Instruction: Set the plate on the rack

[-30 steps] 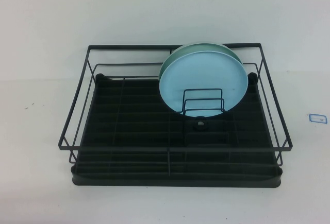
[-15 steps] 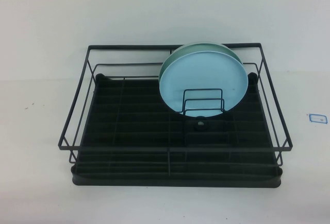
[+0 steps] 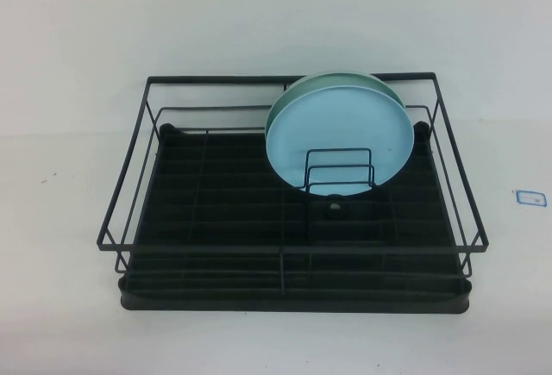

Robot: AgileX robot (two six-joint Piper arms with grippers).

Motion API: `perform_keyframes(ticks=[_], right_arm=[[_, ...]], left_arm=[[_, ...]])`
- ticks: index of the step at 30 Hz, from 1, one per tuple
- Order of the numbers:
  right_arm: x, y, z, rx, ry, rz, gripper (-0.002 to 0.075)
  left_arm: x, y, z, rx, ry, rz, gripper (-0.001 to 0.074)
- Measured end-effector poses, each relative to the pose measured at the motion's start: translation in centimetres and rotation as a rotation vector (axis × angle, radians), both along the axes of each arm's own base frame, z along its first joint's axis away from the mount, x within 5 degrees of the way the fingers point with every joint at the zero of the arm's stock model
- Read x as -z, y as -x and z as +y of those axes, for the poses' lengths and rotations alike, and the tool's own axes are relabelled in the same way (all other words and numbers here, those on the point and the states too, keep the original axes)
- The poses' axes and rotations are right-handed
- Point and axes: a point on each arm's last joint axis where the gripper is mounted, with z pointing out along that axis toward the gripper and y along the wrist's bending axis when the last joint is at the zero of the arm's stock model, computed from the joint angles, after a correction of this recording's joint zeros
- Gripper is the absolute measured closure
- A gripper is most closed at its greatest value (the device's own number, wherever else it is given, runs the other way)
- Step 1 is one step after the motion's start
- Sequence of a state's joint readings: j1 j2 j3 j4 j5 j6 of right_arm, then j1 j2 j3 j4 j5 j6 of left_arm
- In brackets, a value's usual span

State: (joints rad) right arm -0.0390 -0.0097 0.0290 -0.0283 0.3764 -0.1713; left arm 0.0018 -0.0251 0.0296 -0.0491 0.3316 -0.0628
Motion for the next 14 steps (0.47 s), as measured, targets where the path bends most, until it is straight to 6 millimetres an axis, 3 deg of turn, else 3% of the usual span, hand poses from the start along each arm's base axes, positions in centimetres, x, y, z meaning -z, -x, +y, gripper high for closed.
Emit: perform_keyframes(ticks=[14], right_arm=[[0.02, 0.02, -0.24, 0.047, 0.0, 0.002, 0.0728]], left_arm=[[0.0, 0.0, 0.0, 0.0, 0.0, 0.0, 0.0734]])
